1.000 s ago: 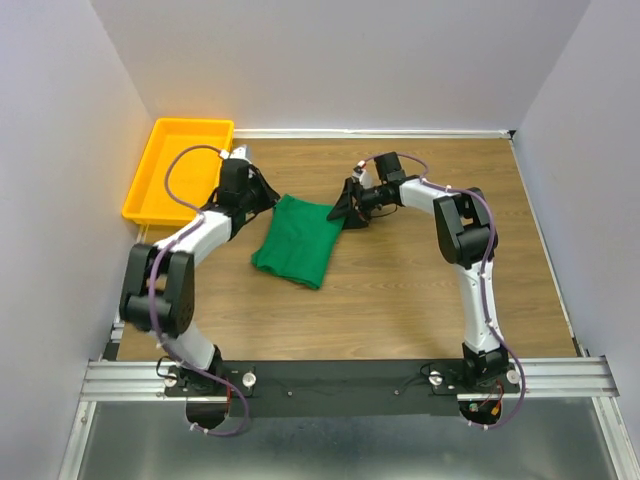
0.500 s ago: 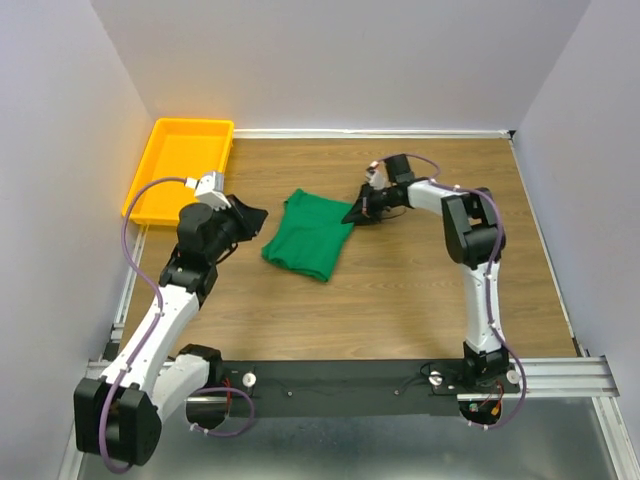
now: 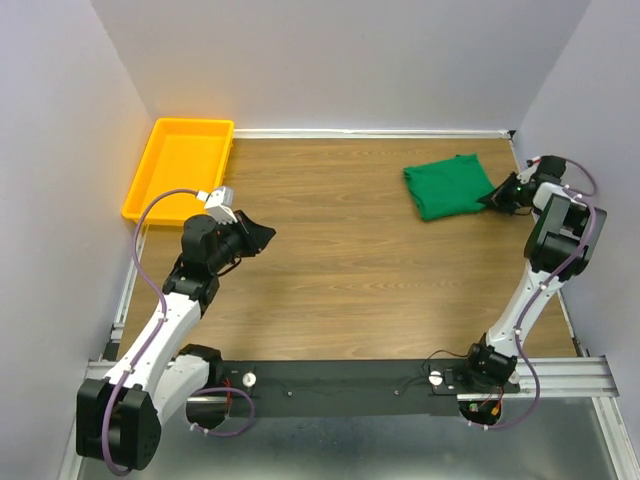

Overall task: Fold and stack the t-shirts
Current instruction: Neatly place the folded tshirt to the corner

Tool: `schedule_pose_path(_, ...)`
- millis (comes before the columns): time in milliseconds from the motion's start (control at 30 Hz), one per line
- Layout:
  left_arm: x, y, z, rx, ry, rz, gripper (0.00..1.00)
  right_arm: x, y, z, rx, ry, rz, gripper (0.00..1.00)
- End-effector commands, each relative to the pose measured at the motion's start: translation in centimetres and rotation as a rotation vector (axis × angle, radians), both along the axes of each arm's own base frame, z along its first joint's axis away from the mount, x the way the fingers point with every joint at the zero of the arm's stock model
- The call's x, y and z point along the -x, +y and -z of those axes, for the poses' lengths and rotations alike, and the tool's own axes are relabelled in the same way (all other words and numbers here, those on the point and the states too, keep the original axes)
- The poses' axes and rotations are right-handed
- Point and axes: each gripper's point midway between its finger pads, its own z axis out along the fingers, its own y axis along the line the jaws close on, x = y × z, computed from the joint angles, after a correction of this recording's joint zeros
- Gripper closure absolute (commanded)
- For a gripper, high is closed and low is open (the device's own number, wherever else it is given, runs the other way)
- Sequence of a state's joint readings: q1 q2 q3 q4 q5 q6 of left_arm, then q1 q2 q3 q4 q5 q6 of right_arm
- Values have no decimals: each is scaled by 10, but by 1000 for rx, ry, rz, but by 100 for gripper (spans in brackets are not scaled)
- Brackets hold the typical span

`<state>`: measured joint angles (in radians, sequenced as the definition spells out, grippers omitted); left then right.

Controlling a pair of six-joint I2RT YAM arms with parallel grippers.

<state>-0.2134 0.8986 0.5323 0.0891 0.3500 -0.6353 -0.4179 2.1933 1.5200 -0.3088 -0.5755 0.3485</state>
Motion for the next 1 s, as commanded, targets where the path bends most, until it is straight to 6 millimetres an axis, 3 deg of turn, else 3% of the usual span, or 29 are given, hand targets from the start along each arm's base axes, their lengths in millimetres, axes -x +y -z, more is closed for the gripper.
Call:
schedule_pose_path(0,0,-9,-8,6,-41,67,80,-7,-43,-2,219,15,15,99)
schedule_pose_path(100,1,-10,-9,8,-45,73,80,-19,-57,-12,273,-10,0,92)
schedule_pose_path(133,1,-10,-9,8,-47,73,80,-20,-57,-14,271,-7,-3,78)
schedule_pose_path(233,2,-10,-13,9,-58,72,80,-20,-58,-24,288,-22,-18,56)
schedule_pose_path(267,2,-9,-14,8,-61,67,80,-16,-56,-24,290,-15,-29,44)
schedule_pose_path(333,3,-8,-20,5,-82,64,80,0,-49,-30,318,-20,-74,30)
schedule_pose_path(400,4,-5,-22,-3,-89,54,80,14,-44,-35,338,-23,-114,27)
schedule_pose_path(433,4,-4,-28,-11,-110,50,80,31,-38,-40,370,-31,-171,24)
schedule_pose_path(567,3,1,-33,-43,-132,34,80,70,-17,-59,430,-77,-338,29)
schedule_pose_path(600,2,1,-37,-48,-142,33,80,75,-13,-64,462,-102,-392,33)
schedule_pose_path(633,1,1,-37,-53,-140,33,80,83,-8,-72,475,-107,-413,46)
schedule_pose_path(667,0,1,-39,-59,-145,34,80,84,-4,-76,482,-116,-435,52)
schedule_pose_path(767,-2,1,-42,-63,-153,37,80,77,22,-87,423,-181,-529,66)
schedule_pose_path(833,-2,1,-42,-63,-154,35,80,66,56,-99,276,-263,-605,71)
schedule_pose_path(867,-2,1,-42,-62,-156,38,80,65,67,-84,183,-222,-620,79)
schedule_pose_path(900,-2,0,-41,-59,-151,39,80,48,83,-98,115,-260,-633,82)
schedule_pose_path(967,0,0,-41,-55,-153,44,80,34,97,-96,37,-251,-633,86)
